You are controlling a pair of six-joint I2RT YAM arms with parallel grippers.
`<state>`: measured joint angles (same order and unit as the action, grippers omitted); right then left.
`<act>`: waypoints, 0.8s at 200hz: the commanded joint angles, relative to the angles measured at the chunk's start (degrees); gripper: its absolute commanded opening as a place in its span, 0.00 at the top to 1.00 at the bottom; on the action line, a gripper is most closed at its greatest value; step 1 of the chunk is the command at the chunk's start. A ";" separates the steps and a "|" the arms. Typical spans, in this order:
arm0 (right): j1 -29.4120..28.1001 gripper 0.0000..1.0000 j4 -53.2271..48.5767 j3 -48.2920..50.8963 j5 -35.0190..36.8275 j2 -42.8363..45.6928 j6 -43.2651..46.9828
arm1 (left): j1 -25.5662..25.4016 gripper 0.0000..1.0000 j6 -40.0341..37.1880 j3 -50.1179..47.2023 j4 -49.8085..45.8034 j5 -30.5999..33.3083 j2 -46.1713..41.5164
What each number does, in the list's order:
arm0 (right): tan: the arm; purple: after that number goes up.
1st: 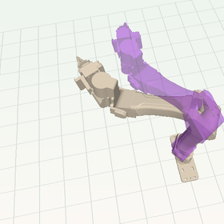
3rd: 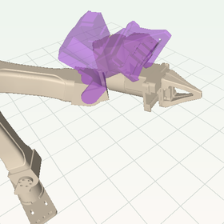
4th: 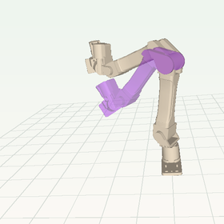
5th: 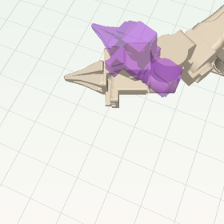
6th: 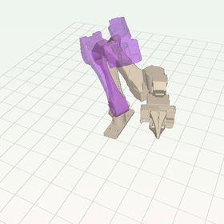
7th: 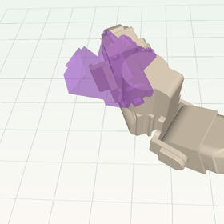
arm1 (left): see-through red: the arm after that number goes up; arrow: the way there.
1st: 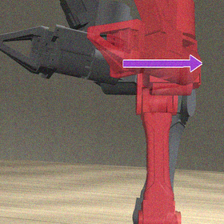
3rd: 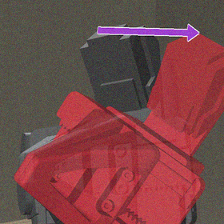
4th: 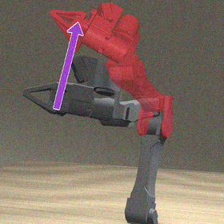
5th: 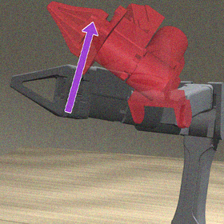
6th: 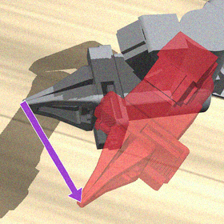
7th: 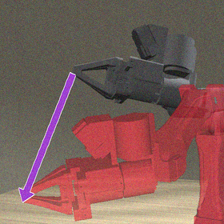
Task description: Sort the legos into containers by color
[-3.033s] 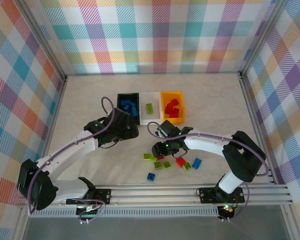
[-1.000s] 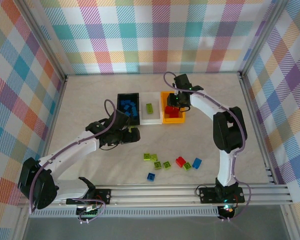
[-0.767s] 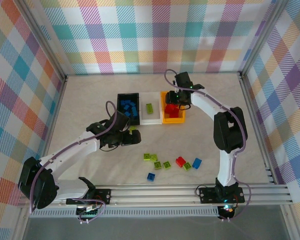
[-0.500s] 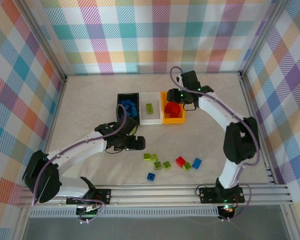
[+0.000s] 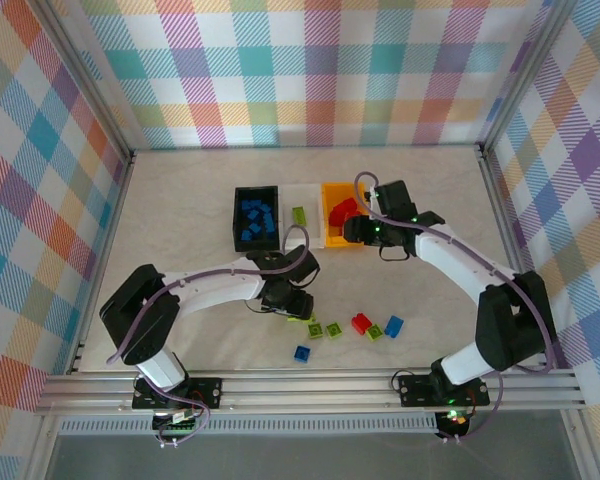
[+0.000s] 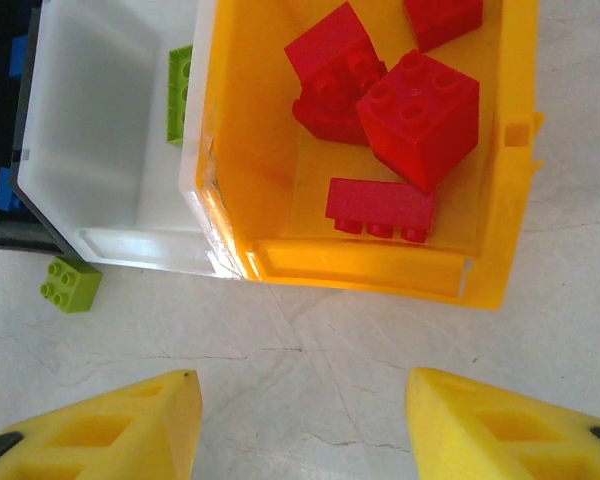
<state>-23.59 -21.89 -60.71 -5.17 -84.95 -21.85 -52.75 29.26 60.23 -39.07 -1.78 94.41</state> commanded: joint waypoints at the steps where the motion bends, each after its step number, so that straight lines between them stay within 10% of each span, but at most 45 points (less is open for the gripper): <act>1: -0.05 0.43 1.94 0.56 0.60 2.46 -0.46 | -1.98 0.28 -1.11 1.50 -4.01 -0.43 -0.23; 160: 1.05 0.43 2.79 2.43 0.25 3.73 -1.09 | 0.90 0.39 -3.43 4.30 -3.06 2.09 8.46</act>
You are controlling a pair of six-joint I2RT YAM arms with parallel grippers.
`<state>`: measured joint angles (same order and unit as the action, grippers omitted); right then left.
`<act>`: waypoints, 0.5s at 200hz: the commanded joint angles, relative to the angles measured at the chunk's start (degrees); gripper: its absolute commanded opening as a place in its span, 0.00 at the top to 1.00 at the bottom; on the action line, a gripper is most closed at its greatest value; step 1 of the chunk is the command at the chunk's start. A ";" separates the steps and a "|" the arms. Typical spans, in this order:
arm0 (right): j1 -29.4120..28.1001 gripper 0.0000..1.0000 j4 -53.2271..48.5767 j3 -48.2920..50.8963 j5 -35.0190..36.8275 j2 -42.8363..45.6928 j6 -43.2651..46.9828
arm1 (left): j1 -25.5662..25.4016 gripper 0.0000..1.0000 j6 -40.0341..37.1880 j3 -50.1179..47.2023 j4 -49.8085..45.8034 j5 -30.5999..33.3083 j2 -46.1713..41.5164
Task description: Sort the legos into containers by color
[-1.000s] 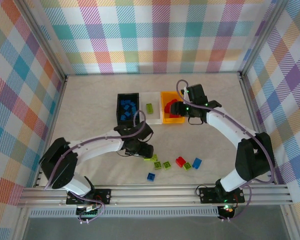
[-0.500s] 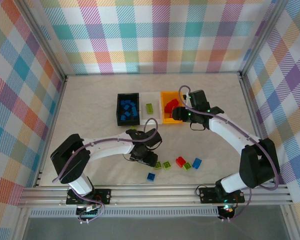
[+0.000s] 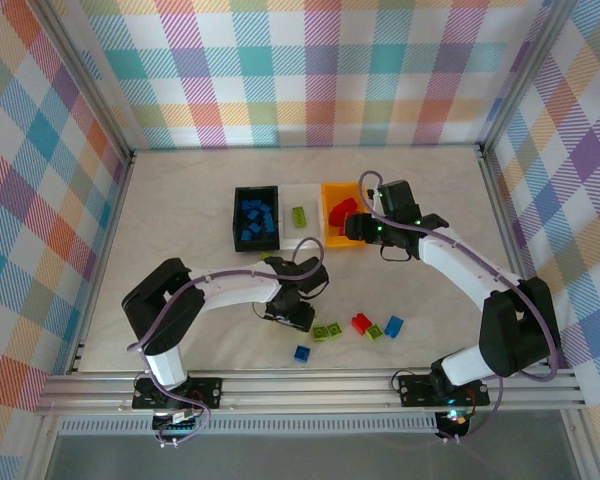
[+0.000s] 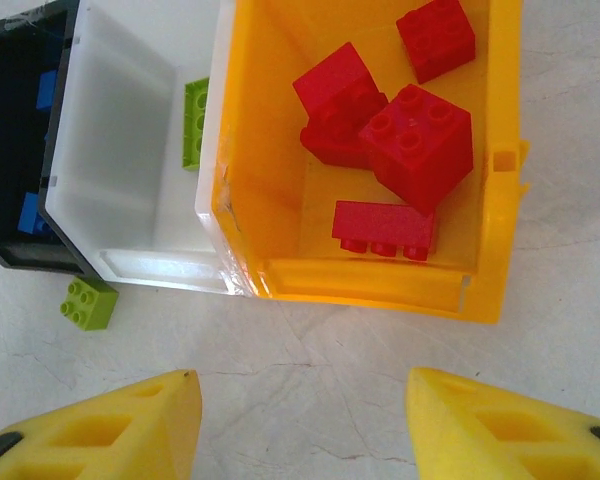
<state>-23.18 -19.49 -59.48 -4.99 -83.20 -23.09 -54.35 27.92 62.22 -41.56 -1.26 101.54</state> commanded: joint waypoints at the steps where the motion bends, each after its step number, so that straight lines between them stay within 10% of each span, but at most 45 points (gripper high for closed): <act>1: 0.66 0.43 0.44 1.21 0.07 1.99 0.20 | 2.58 0.39 -2.18 2.39 -0.56 1.54 1.36; 100: 0.94 0.43 1.83 1.30 -0.85 0.78 -0.46 | 3.72 0.65 -1.92 0.91 -1.33 1.70 -1.73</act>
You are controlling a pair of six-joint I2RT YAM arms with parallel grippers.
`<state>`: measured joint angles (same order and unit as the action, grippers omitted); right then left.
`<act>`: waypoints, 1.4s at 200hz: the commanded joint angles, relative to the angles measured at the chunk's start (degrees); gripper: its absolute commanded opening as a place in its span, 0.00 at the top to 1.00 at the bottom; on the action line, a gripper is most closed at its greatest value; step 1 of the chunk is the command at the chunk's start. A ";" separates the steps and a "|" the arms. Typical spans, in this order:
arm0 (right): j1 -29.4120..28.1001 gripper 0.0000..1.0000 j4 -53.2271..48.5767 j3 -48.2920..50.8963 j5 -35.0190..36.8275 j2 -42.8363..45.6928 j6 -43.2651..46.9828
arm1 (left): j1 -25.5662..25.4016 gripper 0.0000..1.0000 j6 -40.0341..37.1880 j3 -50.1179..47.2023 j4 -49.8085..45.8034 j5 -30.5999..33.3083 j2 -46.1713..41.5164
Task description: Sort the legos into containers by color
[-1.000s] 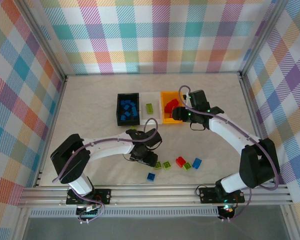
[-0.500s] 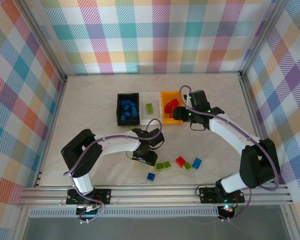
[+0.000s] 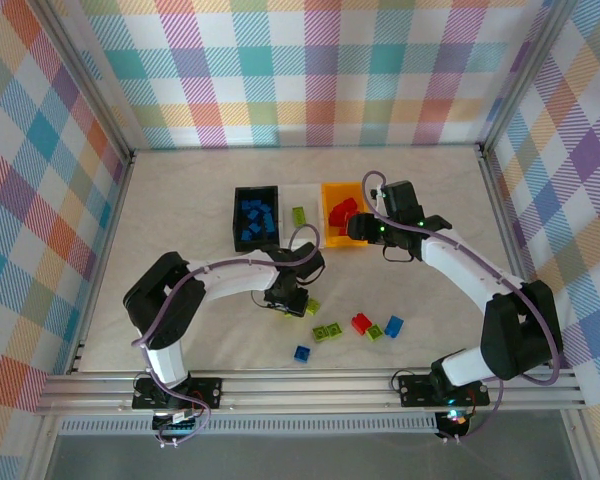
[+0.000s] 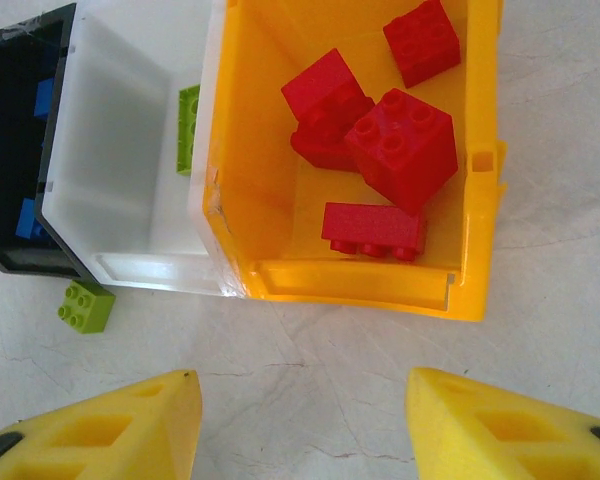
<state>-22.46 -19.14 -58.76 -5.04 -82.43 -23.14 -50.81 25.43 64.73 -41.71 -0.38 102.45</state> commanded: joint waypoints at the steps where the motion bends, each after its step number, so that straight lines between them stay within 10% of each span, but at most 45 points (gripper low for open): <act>1: 0.22 0.43 1.48 0.58 -0.87 0.00 -0.46 | 0.18 0.65 0.62 -1.66 -1.18 0.83 -2.72; 80: 0.22 0.43 2.25 1.96 -1.00 1.30 -1.27 | 7.13 0.67 1.42 9.40 -2.88 4.70 -8.99; 189: 0.22 0.43 0.70 3.00 -2.35 2.15 -0.77 | 18.11 0.68 3.70 43.65 -2.97 12.26 18.32; 280: -3.27 0.44 -5.22 3.59 -9.57 2.86 1.72 | 14.52 0.05 4.82 38.57 0.98 5.90 7.03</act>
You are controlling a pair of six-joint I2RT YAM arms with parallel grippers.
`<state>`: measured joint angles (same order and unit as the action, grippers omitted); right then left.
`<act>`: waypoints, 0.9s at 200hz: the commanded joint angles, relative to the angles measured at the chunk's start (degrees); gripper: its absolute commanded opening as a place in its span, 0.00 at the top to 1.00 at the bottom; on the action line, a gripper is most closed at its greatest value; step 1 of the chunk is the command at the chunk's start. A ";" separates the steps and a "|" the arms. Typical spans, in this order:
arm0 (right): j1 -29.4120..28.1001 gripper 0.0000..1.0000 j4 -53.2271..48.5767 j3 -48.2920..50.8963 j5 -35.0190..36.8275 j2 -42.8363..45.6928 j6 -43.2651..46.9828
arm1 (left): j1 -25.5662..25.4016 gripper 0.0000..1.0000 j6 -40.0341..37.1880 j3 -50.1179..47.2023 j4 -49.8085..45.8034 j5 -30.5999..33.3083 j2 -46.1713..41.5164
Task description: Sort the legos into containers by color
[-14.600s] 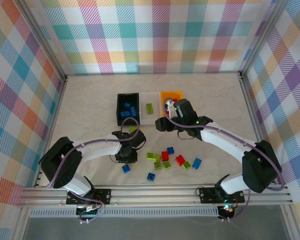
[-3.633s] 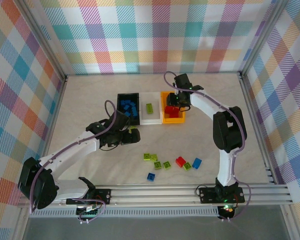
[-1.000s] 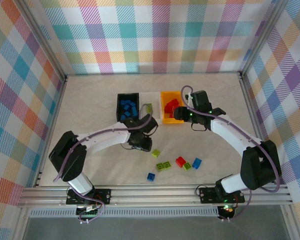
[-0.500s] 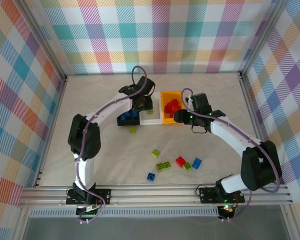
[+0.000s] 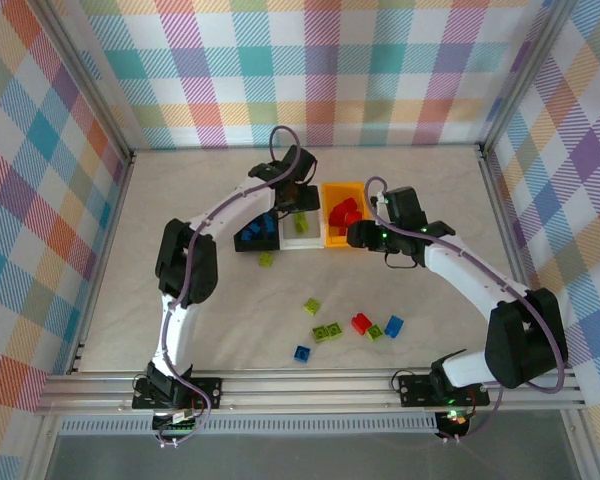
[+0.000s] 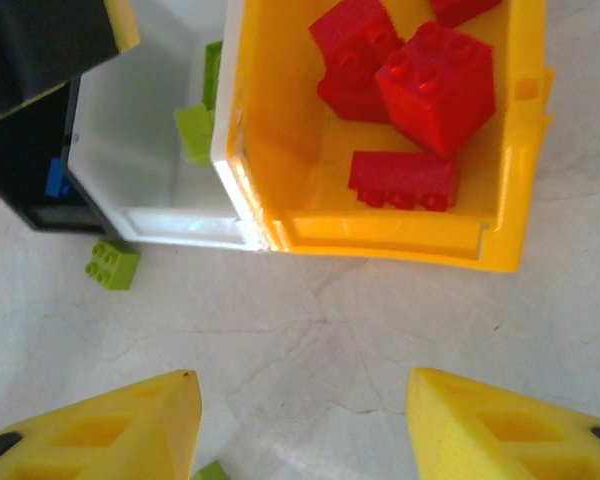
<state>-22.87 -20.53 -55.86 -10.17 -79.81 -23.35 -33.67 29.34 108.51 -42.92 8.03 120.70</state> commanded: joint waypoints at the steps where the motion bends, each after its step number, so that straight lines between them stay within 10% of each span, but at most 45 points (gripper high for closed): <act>1: -3.18 0.43 -4.04 0.72 -4.47 0.16 2.06 | -2.71 0.05 0.94 -5.66 2.38 -2.55 -11.56; 66: -23.89 0.43 -5.03 0.72 -0.77 -13.22 3.94 | -3.68 0.00 5.64 -38.27 7.14 2.47 -41.12; 180: -31.59 0.47 -8.97 -3.47 11.95 -23.04 6.68 | -1.33 0.00 8.62 -55.24 1.43 4.65 -57.36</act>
<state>-53.56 -26.55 -58.83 -1.10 -100.49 -17.63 -35.81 36.73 53.95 -40.56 11.68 64.66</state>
